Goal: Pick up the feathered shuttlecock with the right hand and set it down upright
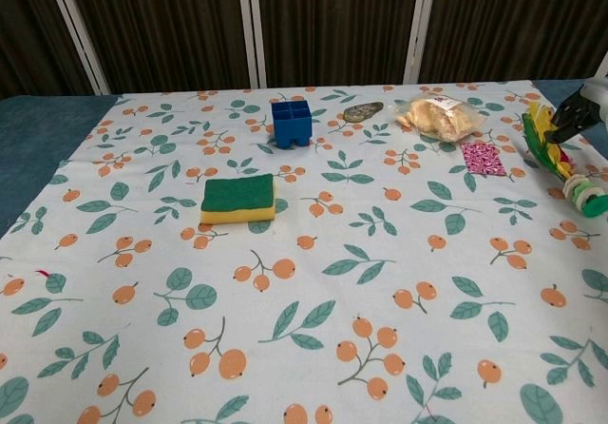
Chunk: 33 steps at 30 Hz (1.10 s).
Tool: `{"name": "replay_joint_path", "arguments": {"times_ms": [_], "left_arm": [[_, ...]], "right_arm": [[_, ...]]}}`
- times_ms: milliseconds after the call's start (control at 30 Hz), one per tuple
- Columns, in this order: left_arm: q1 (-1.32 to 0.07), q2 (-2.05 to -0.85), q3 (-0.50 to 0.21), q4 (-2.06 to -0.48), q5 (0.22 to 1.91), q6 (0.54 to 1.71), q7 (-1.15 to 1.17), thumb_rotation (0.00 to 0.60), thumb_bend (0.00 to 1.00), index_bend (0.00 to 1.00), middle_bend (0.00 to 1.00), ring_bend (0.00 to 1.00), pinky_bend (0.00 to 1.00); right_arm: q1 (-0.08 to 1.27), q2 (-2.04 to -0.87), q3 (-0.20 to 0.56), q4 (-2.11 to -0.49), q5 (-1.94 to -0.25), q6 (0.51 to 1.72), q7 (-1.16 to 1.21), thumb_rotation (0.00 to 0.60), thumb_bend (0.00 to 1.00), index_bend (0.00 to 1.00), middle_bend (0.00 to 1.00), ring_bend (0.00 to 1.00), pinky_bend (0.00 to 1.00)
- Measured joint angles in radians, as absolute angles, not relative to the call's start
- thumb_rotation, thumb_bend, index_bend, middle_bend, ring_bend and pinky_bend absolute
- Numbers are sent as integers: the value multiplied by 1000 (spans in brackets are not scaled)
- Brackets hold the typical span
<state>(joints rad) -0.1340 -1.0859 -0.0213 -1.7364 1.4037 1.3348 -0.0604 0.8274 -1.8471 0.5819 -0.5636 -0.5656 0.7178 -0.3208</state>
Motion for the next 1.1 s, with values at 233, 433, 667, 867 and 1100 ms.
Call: {"name": "replay_joint_path", "arguments": {"times_ms": [233, 433, 667, 867, 1100], "left_arm": [[-131, -1087, -21, -1736, 1410, 1342, -69, 600, 116, 0, 0, 0, 0], [-128, -1086, -20, -1740, 1416, 1348, -76, 600, 116, 0, 0, 0, 0], [-121, -1090, -16, -1737, 1444, 1372, -79, 600, 116, 0, 0, 0, 0], [-118, -1097, -10, -1738, 1462, 1382, -74, 600, 116, 0, 0, 0, 0], [-116, -1101, -10, -1737, 1461, 1385, -65, 600, 116, 0, 0, 0, 0]], "right_arm": [[747, -1756, 588, -865, -588, 826, -278, 600, 380, 644, 279, 0, 0], [642, -1677, 588, -1139, -657, 982, -166, 600, 379, 644, 280, 0, 0], [541, -1607, 578, -1331, -737, 1118, -64, 600, 380, 644, 281, 0, 0], [494, -1574, 569, -1452, -743, 1176, -49, 600, 380, 645, 281, 0, 0], [451, -1562, 531, -1541, -734, 1225, -42, 600, 379, 645, 283, 0, 0]]}}
